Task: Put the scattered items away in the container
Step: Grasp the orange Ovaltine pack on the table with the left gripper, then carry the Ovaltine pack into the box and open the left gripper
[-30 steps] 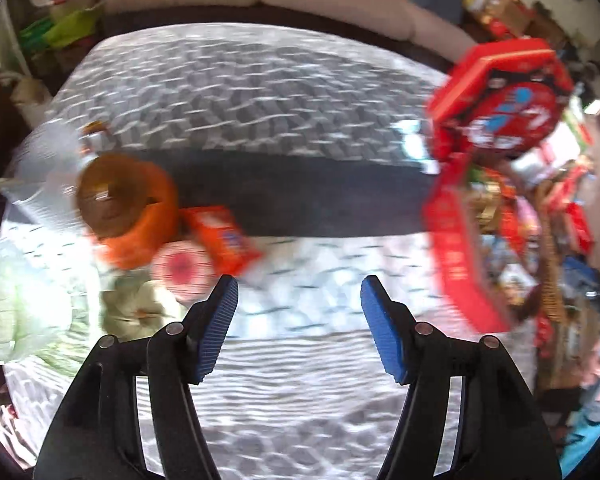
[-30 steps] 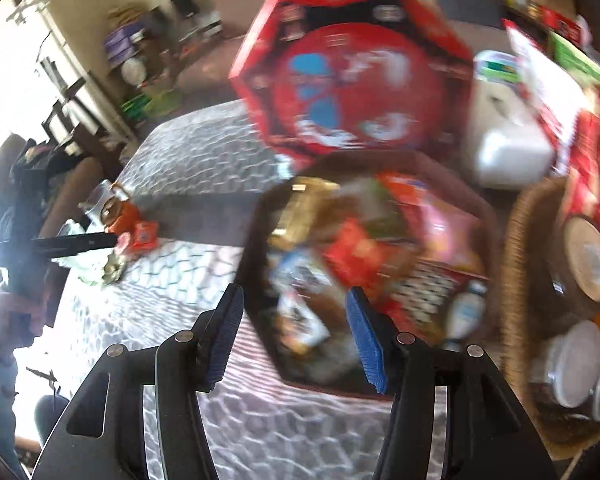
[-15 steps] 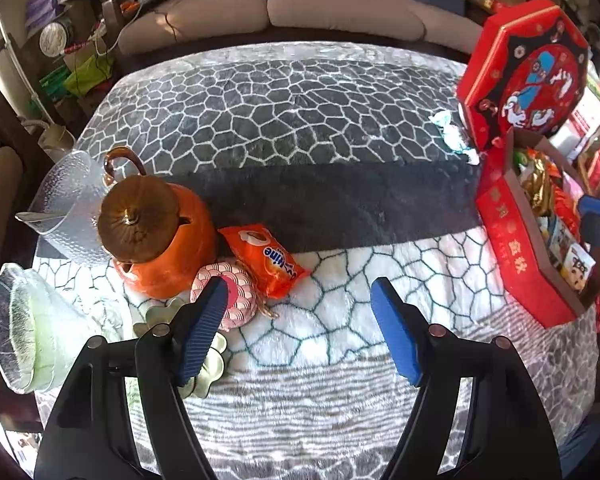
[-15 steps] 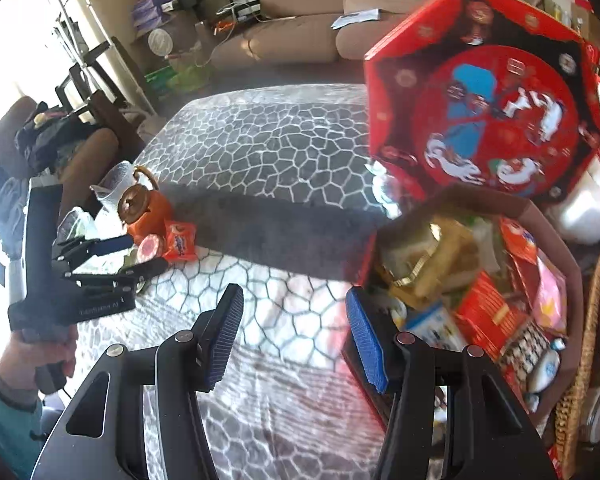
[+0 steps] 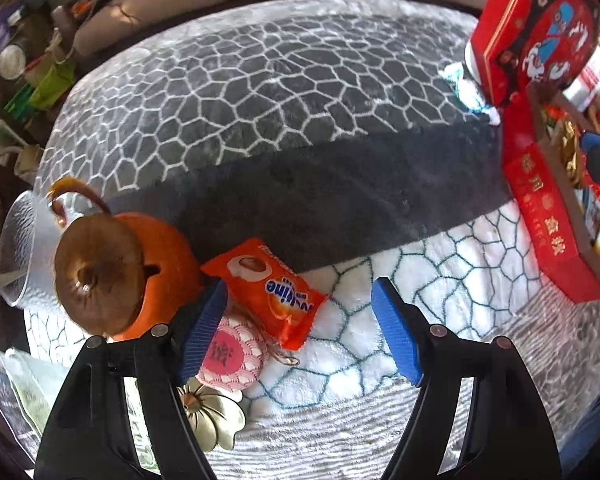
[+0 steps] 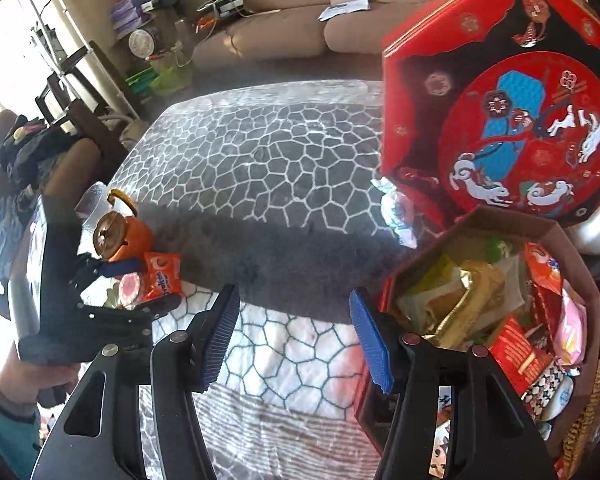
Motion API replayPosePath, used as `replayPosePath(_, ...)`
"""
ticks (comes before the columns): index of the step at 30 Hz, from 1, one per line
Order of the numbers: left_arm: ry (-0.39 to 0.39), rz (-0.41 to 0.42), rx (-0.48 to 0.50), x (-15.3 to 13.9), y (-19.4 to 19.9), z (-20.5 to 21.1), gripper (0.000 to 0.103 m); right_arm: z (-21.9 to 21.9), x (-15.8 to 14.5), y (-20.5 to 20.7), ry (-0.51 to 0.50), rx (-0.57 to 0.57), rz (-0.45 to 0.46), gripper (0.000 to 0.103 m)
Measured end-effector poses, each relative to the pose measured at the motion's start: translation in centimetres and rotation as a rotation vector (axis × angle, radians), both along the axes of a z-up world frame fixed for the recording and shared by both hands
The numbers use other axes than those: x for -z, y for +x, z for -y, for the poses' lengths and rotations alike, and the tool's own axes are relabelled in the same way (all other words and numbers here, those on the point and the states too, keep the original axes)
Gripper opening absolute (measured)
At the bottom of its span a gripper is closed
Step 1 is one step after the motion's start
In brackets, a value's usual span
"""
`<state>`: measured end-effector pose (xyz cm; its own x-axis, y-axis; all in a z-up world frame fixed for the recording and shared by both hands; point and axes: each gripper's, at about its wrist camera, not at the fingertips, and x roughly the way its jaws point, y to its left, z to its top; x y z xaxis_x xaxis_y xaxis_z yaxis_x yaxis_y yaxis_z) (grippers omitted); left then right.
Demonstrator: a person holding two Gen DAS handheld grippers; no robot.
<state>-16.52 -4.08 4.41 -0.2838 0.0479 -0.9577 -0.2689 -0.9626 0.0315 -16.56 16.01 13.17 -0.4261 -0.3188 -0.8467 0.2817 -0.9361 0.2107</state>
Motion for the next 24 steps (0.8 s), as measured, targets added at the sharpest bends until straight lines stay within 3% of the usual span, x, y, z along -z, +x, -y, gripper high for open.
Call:
replayPosePath(5, -0.101, 0.005, 0.059, 0.5, -0.8, -0.9, 0.080, 0.3, 0.4, 0.4, -0.011, -0.014, 0.012, 0.060)
replayPosePath(9, -0.184, 0.115, 0.143, 2.4, -1.9, -2.2, 0.081, 0.3, 0.9, 0.8, -0.012, -0.021, 0.025, 0.060)
replayPosePath(11, -0.270, 0.161, 0.205, 3.5, -2.1, -3.2, 0.081, 0.2, 0.9, 1.0, -0.015, -0.024, 0.026, 0.060)
replayPosePath(13, -0.333, 0.169, 0.258, 3.9, -2.1, -4.0, 0.082, 0.1, 1.0, 1.4, -0.018, -0.033, 0.029, 0.061)
replayPosePath(17, -0.375, 0.194, 0.306, 4.0, -2.4, -4.6, 0.086, 0.0, 1.3, 2.0, -0.014, -0.050, 0.031, 0.062)
replayPosePath(19, -0.315, 0.220, 0.303, 3.9, -2.7, -4.4, 0.076, -0.3, 1.5, 2.2, -0.023, -0.048, 0.033, 0.062)
replayPosePath(20, -0.247, 0.249, 0.302, 3.6, -2.9, -4.2, 0.049, -0.4, 1.6, 2.3, -0.029, -0.046, 0.035, 0.062)
replayPosePath(21, -0.209, 0.270, 0.299, 3.5, -3.0, -4.1, 0.041, -0.6, 1.7, 2.3, -0.033, -0.044, 0.037, 0.062)
replayPosePath(24, -0.213, 0.283, 0.293, 3.1, -3.0, -4.3, 0.038, -0.9, 1.9, 2.5, -0.032, -0.040, 0.039, 0.062)
